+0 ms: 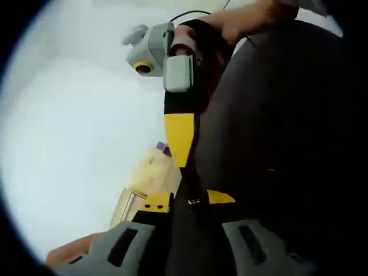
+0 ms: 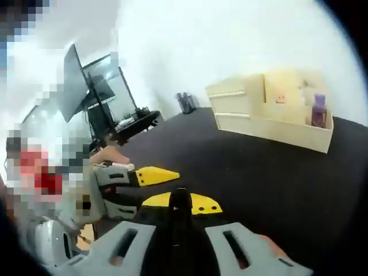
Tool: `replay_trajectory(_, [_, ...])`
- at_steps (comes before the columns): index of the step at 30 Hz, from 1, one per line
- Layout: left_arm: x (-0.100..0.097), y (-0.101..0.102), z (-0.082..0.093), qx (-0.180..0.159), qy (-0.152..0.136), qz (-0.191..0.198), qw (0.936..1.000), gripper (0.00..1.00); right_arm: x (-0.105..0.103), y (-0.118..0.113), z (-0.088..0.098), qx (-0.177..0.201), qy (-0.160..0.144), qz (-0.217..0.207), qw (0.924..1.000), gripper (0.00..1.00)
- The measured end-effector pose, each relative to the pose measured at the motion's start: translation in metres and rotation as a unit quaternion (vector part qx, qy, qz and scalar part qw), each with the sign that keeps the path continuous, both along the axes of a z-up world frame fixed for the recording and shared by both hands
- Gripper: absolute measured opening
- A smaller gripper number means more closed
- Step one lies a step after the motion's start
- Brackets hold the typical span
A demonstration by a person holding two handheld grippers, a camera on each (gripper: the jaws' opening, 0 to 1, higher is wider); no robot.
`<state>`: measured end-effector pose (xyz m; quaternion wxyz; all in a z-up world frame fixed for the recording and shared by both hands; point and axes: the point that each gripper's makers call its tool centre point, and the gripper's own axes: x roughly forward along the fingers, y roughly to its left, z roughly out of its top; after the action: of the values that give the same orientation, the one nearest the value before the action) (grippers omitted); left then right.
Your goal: Open the drawer, pick up the cosmetic bottles from the table one by one, place them into the drawer, release the gripper, close the drawer, and move the gripper away
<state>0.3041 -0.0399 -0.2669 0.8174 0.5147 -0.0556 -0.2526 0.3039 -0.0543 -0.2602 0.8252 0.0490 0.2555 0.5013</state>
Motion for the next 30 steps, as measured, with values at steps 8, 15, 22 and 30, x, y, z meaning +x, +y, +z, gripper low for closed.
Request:
replay_trajectory(8, [-0.001, -0.002, -0.002, 0.008, -0.001, -0.001, 1.0, 0.08, 0.0, 0.0, 0.004, -0.006, -0.026, -0.005, 0.9996, 0.07])
replay_trajectory(15, [0.0, -0.001, 0.002, -0.033, 0.025, -0.003, 0.9991, 0.07, 0.002, 0.0, 0.01, 0.005, -0.051, 0.001, 0.9987, 0.07])
replay_trajectory(22, [-0.007, -0.007, -0.006, -0.209, 0.152, -0.018, 0.9659, 0.05, 0.015, -0.008, 0.05, 0.094, -0.106, -0.028, 0.9895, 0.19])
replay_trajectory(30, [0.001, 0.006, 0.03, -0.338, 0.242, -0.094, 0.9045, 0.05, 0.024, -0.024, 0.075, 0.142, -0.189, -0.031, 0.9711, 0.18])
